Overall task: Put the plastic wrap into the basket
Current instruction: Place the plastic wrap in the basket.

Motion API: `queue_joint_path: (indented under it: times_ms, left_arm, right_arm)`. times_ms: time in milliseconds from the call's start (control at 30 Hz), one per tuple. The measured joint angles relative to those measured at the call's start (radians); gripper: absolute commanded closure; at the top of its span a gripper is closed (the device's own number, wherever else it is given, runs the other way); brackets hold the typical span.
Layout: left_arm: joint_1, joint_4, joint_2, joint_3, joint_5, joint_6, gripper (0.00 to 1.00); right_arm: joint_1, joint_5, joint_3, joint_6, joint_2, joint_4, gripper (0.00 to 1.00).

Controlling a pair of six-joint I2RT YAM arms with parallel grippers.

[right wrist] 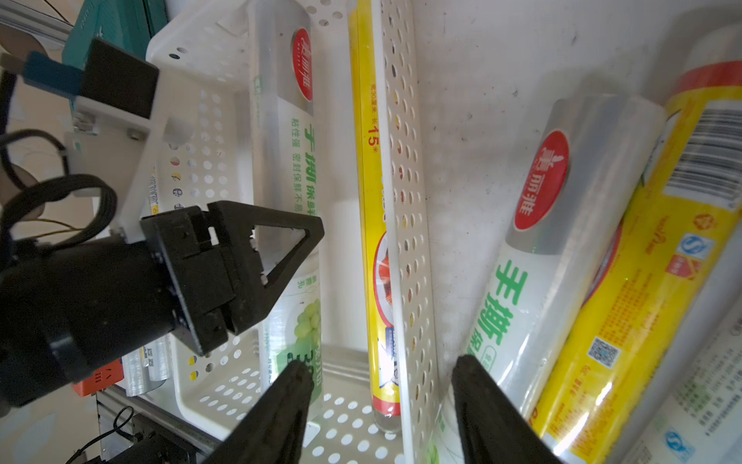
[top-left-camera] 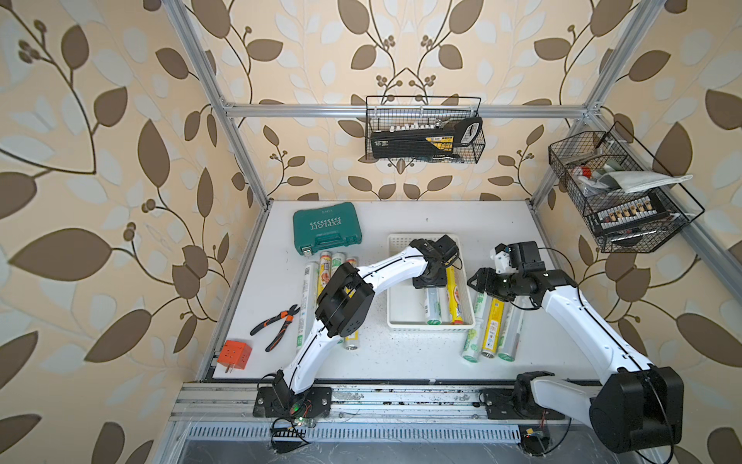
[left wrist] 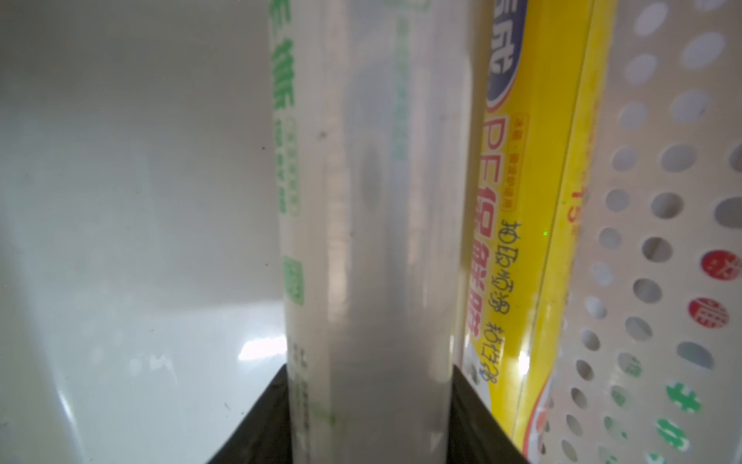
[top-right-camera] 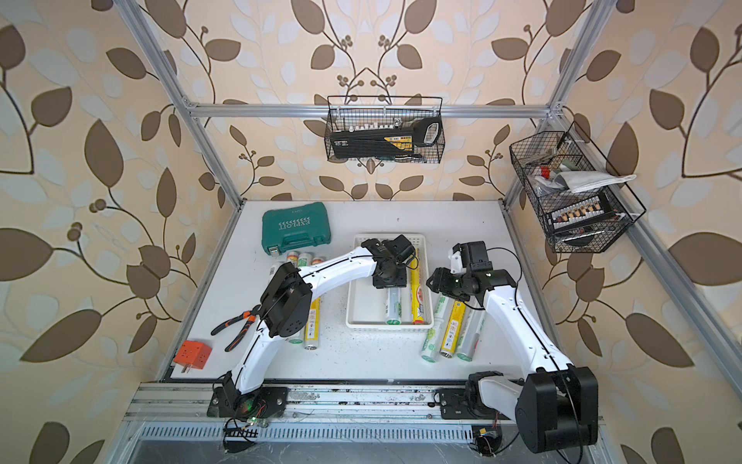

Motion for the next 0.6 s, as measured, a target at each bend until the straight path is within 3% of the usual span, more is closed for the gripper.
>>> queue_joint_path:
  times_ms: [233,600]
  left_arm:
    - [0.0,0.039,0.041,0.015,0.036,-0.005,0.61]
    - [0.0,0.084,0.044,0.006,0.059,-0.02,0.47]
  right_arm:
    - [0.0,0.0,-0.001,0.0,0.0,0.001,0.4]
    - [0.0,-0.003,-0.007,0.002,0.0,0.004,0.4]
